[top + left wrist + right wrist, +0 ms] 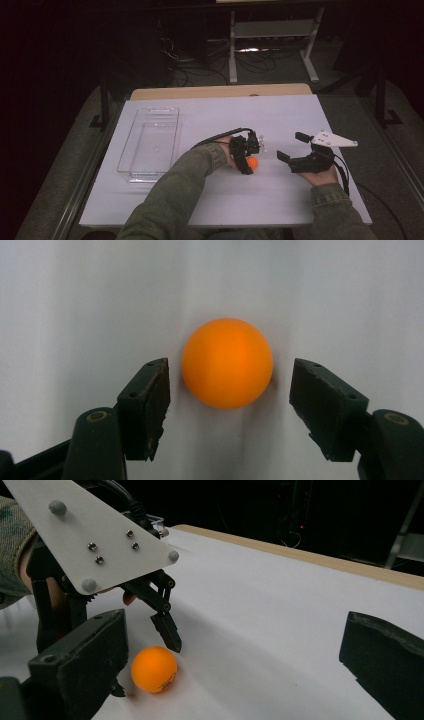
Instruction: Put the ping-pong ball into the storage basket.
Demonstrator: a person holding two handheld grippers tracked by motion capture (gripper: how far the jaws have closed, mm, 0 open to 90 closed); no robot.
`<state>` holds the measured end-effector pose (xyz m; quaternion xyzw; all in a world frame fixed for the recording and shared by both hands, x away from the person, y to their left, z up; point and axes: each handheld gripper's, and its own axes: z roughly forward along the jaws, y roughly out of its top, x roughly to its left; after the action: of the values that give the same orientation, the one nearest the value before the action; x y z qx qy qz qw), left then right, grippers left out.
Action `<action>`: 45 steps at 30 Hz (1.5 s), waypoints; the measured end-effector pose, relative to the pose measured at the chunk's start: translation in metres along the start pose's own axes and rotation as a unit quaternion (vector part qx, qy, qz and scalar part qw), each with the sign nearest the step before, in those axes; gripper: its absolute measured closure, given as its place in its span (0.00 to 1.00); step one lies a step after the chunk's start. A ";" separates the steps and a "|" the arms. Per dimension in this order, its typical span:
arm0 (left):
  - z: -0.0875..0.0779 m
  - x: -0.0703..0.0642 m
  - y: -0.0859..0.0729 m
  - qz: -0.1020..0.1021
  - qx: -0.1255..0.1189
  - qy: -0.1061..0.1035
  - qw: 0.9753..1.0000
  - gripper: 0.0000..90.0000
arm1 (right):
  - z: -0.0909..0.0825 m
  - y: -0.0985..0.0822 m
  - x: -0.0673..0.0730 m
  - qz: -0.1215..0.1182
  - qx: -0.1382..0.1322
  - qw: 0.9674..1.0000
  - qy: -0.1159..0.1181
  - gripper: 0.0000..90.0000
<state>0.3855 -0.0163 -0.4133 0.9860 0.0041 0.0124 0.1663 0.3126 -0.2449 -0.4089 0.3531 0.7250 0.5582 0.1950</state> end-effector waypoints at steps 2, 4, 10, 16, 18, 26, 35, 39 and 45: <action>0.001 0.000 0.000 0.002 -0.001 0.004 1.000 0.39 | 0.000 0.000 0.000 0.000 -0.001 1.000 0.000 0.00; 0.001 0.000 0.000 0.002 0.000 0.002 1.000 0.43 | 0.000 0.000 0.000 0.000 0.001 1.000 0.000 0.00; 0.001 0.000 0.000 0.004 -0.004 0.001 1.000 0.52 | 0.000 0.000 0.000 0.000 0.001 1.000 0.000 0.00; 0.001 -0.002 0.001 0.010 0.000 0.004 1.000 0.56 | 0.000 0.000 0.000 -0.001 0.002 1.000 0.000 0.00; 0.001 -0.002 0.001 0.009 0.000 0.004 1.000 0.56 | 0.000 0.000 0.000 -0.002 0.001 1.000 0.000 0.00; 0.000 -0.002 0.001 0.013 -0.002 0.003 1.000 0.56 | 0.000 0.000 0.000 -0.001 0.000 1.000 0.000 0.00; -0.010 -0.002 0.001 0.010 -0.009 0.009 1.000 0.56 | 0.000 0.000 0.000 -0.001 -0.001 1.000 0.000 0.00; -0.016 -0.004 0.002 0.013 -0.009 0.010 1.000 0.56 | 0.000 0.000 0.000 -0.001 -0.001 1.000 0.000 0.00; -0.026 -0.003 0.001 0.008 -0.016 0.012 1.000 0.56 | 0.000 0.000 0.000 0.002 0.001 1.000 0.000 0.00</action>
<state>0.3822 -0.0090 -0.3886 0.9830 -0.0024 0.0259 0.1817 0.3127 -0.2451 -0.4093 0.3545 0.7248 0.5581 0.1936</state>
